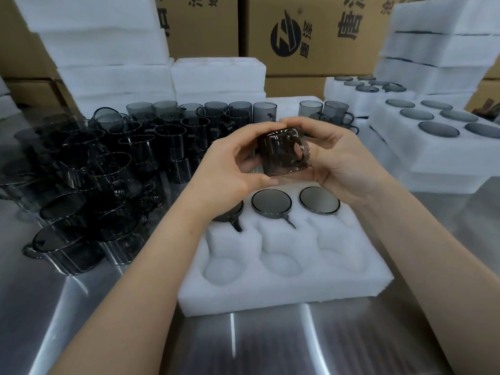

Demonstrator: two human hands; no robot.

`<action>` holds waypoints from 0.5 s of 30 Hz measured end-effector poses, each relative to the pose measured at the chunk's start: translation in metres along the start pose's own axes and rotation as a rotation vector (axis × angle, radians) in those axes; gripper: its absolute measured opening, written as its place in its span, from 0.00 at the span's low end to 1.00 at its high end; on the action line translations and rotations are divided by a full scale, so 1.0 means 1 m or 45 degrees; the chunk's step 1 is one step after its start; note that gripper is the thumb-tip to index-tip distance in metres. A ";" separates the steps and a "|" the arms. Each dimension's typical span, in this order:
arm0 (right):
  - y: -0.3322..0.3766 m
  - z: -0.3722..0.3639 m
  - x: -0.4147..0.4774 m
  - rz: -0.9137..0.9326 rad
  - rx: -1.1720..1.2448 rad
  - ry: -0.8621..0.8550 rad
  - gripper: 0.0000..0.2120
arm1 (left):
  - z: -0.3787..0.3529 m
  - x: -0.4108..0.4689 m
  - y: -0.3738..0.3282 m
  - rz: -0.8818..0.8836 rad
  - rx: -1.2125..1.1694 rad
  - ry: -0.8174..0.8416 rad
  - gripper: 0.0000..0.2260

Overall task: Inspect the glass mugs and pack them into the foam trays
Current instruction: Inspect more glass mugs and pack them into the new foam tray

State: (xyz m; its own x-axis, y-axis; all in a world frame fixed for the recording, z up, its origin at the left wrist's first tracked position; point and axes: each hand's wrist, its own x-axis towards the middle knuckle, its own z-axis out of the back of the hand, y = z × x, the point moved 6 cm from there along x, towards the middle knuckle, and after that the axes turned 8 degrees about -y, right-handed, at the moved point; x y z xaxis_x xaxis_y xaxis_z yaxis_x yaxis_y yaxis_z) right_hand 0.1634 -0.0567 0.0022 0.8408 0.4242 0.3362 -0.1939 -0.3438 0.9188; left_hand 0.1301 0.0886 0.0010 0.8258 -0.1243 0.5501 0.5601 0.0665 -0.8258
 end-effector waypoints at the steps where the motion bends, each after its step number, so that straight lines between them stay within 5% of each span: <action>1: 0.000 0.000 0.000 -0.002 0.009 0.004 0.16 | 0.000 0.000 0.000 0.002 -0.017 0.006 0.32; 15: -0.006 0.003 0.001 -0.025 -0.041 -0.280 0.14 | 0.001 0.001 -0.001 0.031 -0.115 -0.039 0.30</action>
State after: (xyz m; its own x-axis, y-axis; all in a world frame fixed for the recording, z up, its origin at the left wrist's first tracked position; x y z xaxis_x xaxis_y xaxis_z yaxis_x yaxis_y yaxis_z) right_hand 0.1665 -0.0564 -0.0035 0.9340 0.2364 0.2679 -0.1892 -0.3087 0.9321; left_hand 0.1301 0.0890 0.0028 0.8414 -0.0931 0.5323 0.5329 -0.0210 -0.8459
